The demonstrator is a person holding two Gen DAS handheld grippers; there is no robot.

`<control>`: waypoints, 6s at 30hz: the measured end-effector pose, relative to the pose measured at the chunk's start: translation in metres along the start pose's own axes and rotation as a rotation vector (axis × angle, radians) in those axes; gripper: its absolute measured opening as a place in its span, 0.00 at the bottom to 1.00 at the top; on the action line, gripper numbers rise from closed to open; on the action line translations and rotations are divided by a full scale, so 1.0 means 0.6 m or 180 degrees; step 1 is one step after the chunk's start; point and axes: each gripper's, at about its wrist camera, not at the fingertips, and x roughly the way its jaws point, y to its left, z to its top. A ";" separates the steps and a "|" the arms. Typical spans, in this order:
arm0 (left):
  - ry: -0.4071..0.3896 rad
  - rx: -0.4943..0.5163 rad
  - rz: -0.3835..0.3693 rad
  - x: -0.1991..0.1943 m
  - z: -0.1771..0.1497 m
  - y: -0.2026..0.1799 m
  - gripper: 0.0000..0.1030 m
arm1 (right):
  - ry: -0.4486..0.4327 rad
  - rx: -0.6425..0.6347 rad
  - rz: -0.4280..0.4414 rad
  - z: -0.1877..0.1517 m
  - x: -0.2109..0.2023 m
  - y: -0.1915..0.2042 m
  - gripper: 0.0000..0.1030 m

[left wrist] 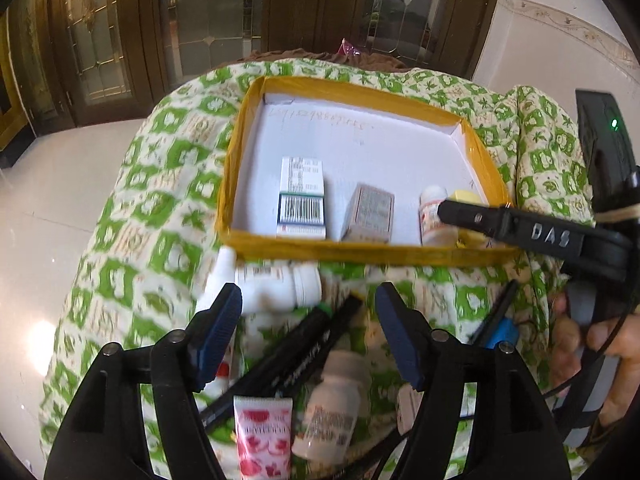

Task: Organize rigid objects
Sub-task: 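Lift both open tools out of the tray, then move left tool down toward the white plug charger, then grasp the white plug charger with left tool while right tool grasps the blue battery, then carry the charger into the tray and open left tool while right tool holds the battery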

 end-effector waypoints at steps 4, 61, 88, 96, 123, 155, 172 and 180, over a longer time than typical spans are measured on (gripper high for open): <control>0.0020 -0.0037 -0.0020 -0.006 -0.018 -0.003 0.67 | -0.0036 -0.0013 0.0012 -0.010 -0.015 0.007 0.41; 0.0476 -0.0254 -0.0725 -0.011 -0.116 -0.072 0.48 | 0.0427 0.0765 0.0309 -0.141 -0.074 -0.095 0.62; 0.0423 -0.0359 -0.0798 -0.008 -0.120 -0.067 0.48 | 0.0385 0.0307 -0.0092 -0.154 -0.058 -0.048 0.28; 0.0311 -0.0342 -0.0807 -0.021 -0.119 -0.067 0.48 | 0.0254 0.0376 0.0068 -0.151 -0.091 -0.054 0.28; 0.0260 -0.0268 -0.0799 -0.030 -0.098 -0.081 0.48 | -0.0238 0.0225 0.0007 -0.113 -0.148 -0.030 0.28; 0.0099 -0.0180 -0.0874 0.031 0.095 -0.091 0.48 | -0.0347 0.0695 0.0114 0.035 -0.110 -0.084 0.28; 0.0278 0.0023 -0.0575 0.140 0.117 -0.097 0.48 | -0.0141 0.0743 0.0028 0.108 -0.009 -0.115 0.28; 0.0260 0.0184 -0.0427 0.153 0.133 -0.095 0.48 | -0.0010 0.0701 -0.0047 0.126 0.039 -0.116 0.28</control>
